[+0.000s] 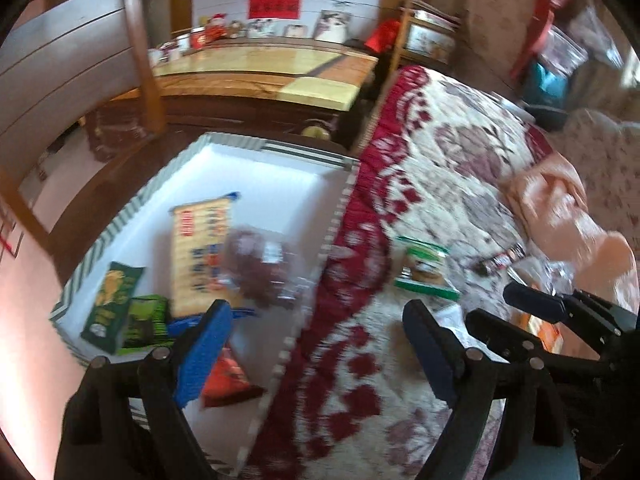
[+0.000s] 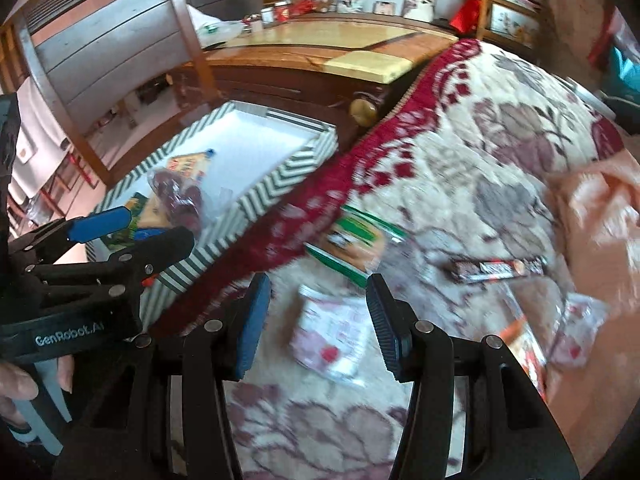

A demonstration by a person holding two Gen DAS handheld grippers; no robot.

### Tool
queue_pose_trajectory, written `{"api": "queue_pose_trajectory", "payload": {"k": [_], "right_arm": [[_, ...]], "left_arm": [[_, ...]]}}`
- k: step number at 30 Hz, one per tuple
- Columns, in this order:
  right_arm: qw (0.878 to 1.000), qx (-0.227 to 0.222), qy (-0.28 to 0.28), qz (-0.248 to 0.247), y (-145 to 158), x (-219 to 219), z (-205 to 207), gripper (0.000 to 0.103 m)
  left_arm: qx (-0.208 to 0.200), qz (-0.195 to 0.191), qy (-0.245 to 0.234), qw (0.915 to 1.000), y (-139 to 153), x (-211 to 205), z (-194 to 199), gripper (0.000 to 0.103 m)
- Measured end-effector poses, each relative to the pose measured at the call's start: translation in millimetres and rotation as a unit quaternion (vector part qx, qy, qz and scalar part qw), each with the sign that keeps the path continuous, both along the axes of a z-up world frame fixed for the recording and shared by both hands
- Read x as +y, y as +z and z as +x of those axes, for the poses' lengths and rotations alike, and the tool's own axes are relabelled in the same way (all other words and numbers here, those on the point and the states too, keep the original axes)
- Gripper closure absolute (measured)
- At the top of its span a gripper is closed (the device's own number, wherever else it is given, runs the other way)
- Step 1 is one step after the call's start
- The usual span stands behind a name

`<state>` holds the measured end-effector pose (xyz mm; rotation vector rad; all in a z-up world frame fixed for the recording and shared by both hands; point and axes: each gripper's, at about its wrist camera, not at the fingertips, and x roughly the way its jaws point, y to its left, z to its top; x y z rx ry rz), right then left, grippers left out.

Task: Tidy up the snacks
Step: 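Open both tools to drop the packets in the tray and withdraw, then move the left tool over the pink strawberry packet while right approaches orange cracker pack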

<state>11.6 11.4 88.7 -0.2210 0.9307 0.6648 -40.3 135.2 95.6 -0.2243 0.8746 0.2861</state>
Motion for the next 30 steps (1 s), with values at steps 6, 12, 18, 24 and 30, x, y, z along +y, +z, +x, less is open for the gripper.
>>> {"api": "queue_pose_trajectory", "payload": {"k": [6, 12, 18, 24, 30], "right_arm": [[1.000, 0.006, -0.028, 0.000, -6.7, -34.5, 3.3, 0.053], [0.998, 0.015, -0.053, 0.000, -14.0, -64.3, 8.2, 0.053], [0.997, 0.022, -0.072, 0.005, -18.1, -86.7, 12.1, 0.053], [0.996, 0.029, -0.085, 0.010, -22.0, -102.9, 14.8, 0.053], [0.994, 0.031, -0.100, 0.016, -22.9, -120.1, 18.6, 0.053]], "left_arm": [[0.006, 0.005, -0.034, 0.9994, -3.4, -32.7, 9.4, 0.014], [0.017, 0.012, -0.056, 0.9982, -9.1, -56.7, 18.1, 0.014], [0.025, 0.019, -0.069, 0.9971, -13.5, -72.5, 24.9, 0.014], [0.033, 0.021, -0.078, 0.9961, -17.9, -84.5, 31.3, 0.014], [0.046, 0.012, -0.084, 0.9953, -26.0, -88.8, 37.3, 0.014]]}}
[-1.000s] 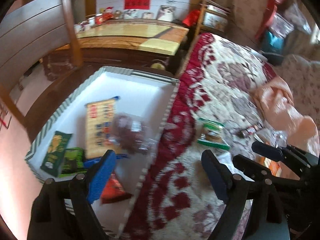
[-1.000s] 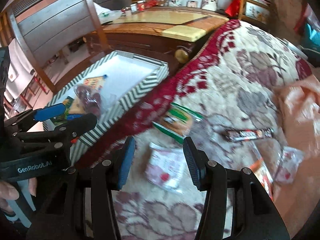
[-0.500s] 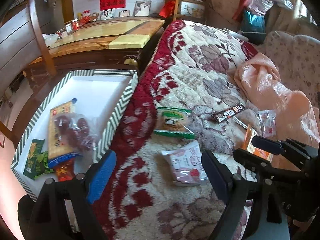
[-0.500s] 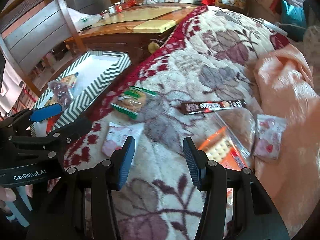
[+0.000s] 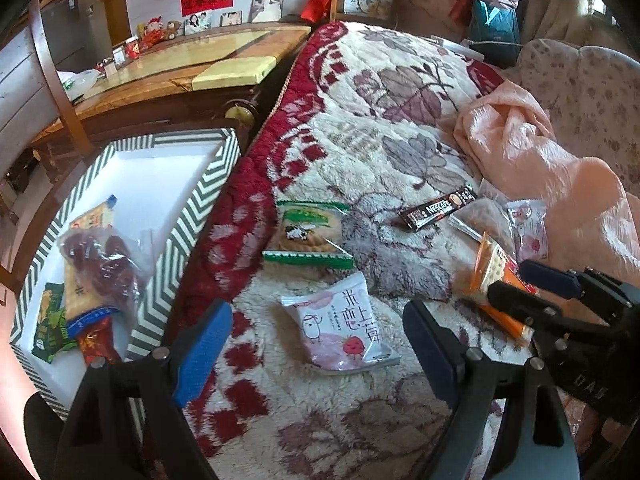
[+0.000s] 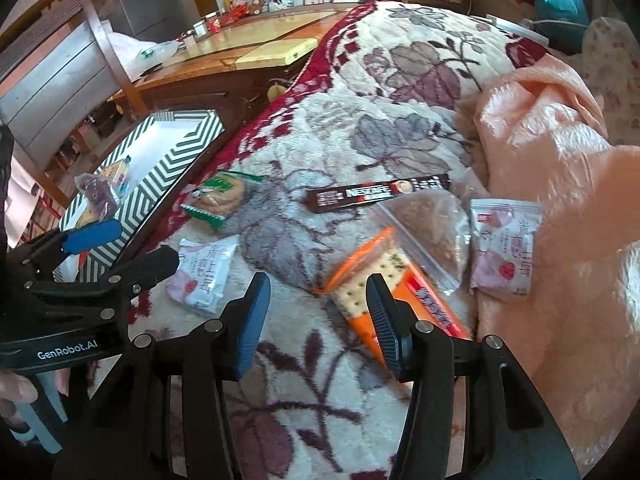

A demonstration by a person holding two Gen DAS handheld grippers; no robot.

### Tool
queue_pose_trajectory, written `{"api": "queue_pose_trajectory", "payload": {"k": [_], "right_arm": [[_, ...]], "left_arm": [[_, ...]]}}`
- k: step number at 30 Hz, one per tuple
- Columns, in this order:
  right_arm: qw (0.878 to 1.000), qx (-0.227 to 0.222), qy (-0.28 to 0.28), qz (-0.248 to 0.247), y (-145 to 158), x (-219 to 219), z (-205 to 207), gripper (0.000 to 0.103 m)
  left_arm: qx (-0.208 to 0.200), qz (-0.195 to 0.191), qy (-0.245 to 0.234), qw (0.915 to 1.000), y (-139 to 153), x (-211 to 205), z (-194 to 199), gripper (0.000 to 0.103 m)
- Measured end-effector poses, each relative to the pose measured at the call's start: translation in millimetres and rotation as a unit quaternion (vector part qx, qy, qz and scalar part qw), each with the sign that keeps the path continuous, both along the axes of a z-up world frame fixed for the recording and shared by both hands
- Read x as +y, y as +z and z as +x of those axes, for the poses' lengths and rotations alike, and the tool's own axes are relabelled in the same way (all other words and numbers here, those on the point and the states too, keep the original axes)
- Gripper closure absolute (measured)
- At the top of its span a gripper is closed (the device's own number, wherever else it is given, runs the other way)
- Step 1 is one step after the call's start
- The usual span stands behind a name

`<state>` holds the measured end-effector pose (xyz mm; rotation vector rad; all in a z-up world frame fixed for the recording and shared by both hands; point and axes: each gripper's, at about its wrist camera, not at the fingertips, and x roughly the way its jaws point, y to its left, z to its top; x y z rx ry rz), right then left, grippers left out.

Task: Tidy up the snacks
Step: 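Move the left tool over the pink strawberry packet while right approaches orange cracker pack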

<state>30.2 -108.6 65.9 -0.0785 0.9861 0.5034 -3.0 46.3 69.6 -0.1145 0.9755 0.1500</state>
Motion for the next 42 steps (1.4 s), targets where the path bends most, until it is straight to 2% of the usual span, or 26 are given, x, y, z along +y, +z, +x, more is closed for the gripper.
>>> {"api": "queue_pose_trajectory", "payload": {"k": [12, 22, 26, 29, 30, 32, 36, 42], "right_arm": [[0.999, 0.007, -0.032, 0.015, -3.0, -28.8, 10.0, 0.053], [0.999, 0.012, -0.032, 0.005, -7.6, -33.3, 14.6, 0.053], [0.999, 0.007, -0.011, -0.030, -8.2, -34.7, 17.0, 0.053], [0.999, 0.016, 0.013, -0.031, -9.7, -37.9, 22.7, 0.053], [0.999, 0.023, 0.022, -0.030, -10.9, -38.9, 24.1, 0.052], [0.998, 0.032, 0.037, -0.029, -13.6, -40.6, 25.3, 0.041], [0.996, 0.048, 0.066, -0.040, -21.4, -39.3, 29.2, 0.041], [0.987, 0.051, 0.113, -0.102, -35.2, -23.6, 29.1, 0.039]], "left_arm": [[0.033, -0.039, -0.003, 0.9987, -20.8, 2.9, 13.6, 0.014], [0.061, -0.045, 0.006, 0.9971, -43.8, -2.5, 24.8, 0.014], [0.067, -0.051, 0.012, 0.9964, -48.7, -0.7, 27.4, 0.014], [0.071, -0.055, 0.015, 0.9958, -51.6, 0.6, 27.7, 0.014], [0.072, -0.058, 0.018, 0.9956, -52.4, 1.8, 27.5, 0.014], [0.075, -0.061, 0.025, 0.9950, -54.1, 4.8, 28.2, 0.014], [0.080, -0.065, 0.036, 0.9940, -58.1, 7.2, 29.6, 0.014], [0.087, -0.058, 0.037, 0.9938, -61.1, 4.1, 33.0, 0.011]]}}
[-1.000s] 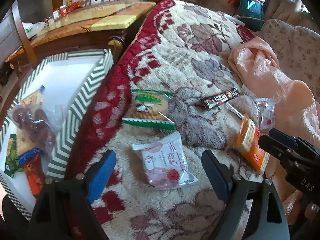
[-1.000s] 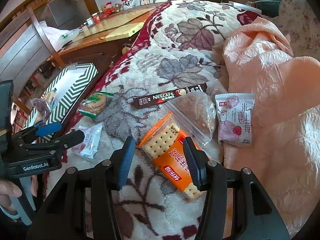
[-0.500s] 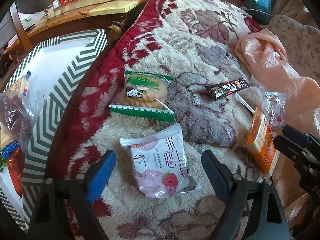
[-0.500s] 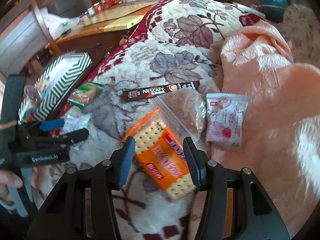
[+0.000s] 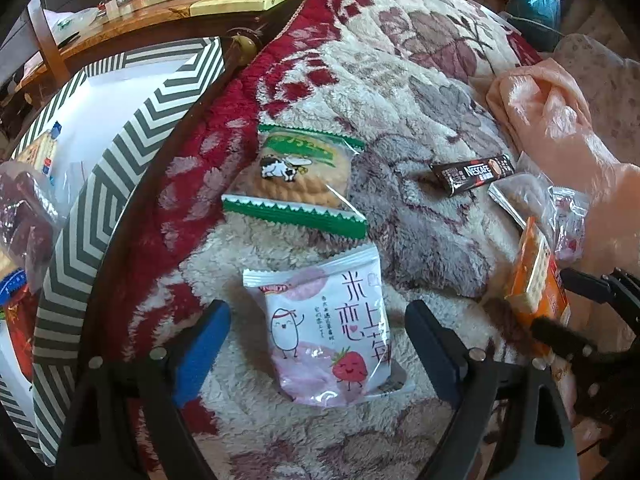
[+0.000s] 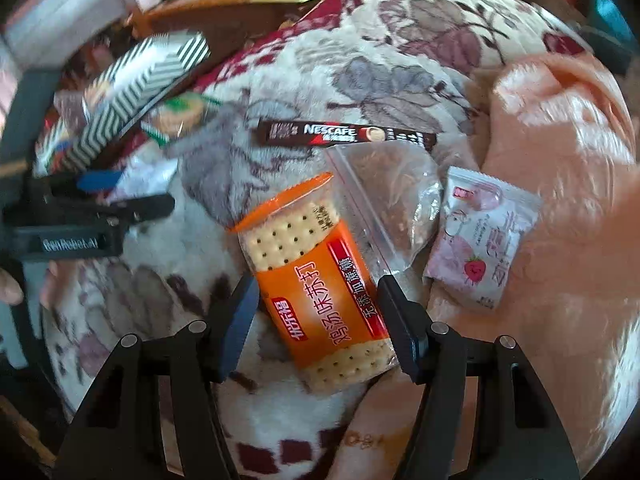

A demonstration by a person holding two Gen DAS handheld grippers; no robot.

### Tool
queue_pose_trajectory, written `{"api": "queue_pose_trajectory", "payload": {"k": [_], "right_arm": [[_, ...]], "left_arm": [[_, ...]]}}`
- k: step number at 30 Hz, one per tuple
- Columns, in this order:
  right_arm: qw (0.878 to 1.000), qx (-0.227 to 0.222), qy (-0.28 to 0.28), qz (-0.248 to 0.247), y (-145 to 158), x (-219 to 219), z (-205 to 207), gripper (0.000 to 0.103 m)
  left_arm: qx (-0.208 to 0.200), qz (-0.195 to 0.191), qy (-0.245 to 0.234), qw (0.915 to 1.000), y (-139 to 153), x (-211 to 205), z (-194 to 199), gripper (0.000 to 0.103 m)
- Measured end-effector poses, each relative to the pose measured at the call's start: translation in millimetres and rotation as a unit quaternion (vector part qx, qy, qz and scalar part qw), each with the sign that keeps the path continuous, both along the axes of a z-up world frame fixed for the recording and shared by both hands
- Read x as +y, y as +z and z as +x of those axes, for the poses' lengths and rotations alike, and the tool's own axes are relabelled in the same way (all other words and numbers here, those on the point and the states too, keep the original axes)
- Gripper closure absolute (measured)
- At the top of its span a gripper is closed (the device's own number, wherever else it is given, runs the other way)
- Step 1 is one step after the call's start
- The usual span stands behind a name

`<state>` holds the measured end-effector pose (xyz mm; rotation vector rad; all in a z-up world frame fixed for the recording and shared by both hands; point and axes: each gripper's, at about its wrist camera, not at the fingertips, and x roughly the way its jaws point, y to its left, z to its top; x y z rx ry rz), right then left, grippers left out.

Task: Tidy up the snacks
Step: 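Move the left tool over the pink strawberry packet while right approaches orange cracker pack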

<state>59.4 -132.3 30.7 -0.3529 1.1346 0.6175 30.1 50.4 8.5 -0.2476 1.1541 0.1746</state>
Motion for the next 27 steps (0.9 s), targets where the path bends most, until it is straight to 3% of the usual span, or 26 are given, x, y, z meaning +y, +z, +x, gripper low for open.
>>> {"api": "queue_pose_trajectory", "payload": {"k": [7, 27], "right_arm": [[0.999, -0.002, 0.021, -0.042, -15.6, 11.6, 0.8, 0.036], [0.999, 0.012, -0.027, -0.016, -22.9, 7.1, 3.5, 0.036]], "left_arm": [[0.011, 0.008, 0.002, 0.9999, -2.8, -1.8, 5.1, 0.008], [0.012, 0.014, -0.006, 0.9998, -4.6, -2.9, 5.2, 0.008]]}}
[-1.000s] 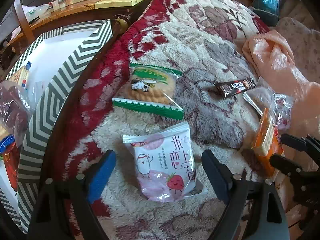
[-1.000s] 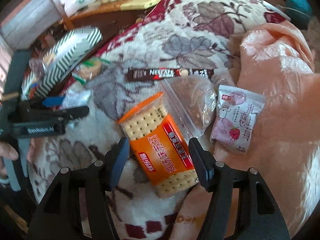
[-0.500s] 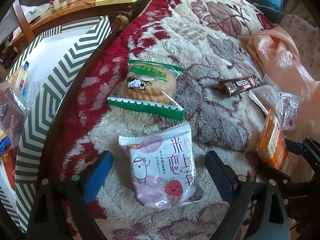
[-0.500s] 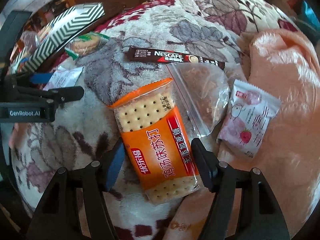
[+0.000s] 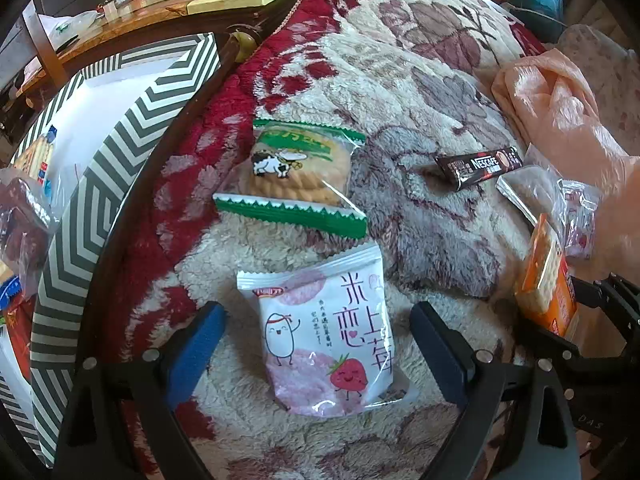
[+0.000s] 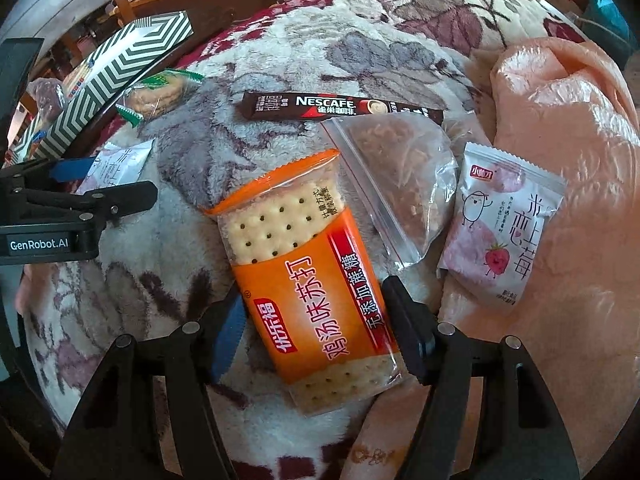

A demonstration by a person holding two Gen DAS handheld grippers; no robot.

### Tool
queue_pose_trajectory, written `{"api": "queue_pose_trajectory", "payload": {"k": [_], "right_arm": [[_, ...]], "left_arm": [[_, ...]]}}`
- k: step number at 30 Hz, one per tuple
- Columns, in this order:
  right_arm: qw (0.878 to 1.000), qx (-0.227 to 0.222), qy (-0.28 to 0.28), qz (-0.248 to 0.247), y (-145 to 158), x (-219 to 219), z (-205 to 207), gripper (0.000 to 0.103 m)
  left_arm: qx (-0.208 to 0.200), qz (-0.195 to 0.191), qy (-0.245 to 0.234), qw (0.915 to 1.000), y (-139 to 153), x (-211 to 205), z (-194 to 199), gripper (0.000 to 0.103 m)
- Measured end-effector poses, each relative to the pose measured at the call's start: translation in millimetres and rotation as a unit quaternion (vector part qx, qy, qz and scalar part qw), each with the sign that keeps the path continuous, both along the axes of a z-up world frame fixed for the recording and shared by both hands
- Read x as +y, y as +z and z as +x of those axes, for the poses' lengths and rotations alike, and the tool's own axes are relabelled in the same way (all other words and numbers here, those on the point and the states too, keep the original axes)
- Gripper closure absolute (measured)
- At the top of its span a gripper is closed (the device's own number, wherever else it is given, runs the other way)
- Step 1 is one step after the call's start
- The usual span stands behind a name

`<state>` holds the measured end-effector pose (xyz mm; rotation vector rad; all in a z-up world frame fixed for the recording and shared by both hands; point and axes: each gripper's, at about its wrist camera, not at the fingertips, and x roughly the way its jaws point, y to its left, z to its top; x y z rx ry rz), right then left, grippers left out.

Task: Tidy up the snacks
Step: 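Move the left tool over the pink strawberry packet while right approaches orange cracker pack, then grasp the pink strawberry packet with the left tool while right grasps orange cracker pack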

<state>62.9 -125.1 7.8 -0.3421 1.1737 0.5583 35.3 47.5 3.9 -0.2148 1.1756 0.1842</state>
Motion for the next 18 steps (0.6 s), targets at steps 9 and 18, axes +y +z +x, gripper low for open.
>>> {"api": "queue_pose_trajectory", "payload": {"k": [9, 18], "right_arm": [[1.000, 0.000, 0.000, 0.000, -0.2, -0.1, 0.6, 0.036], [1.000, 0.003, -0.002, 0.002, -2.1, -0.7, 1.7, 0.036]], "left_arm": [[0.000, 0.005, -0.003, 1.0000, -0.3, -0.9, -0.4, 0.008], [0.000, 0.007, -0.005, 1.0000, -0.4, -1.4, -0.6, 0.008]]}}
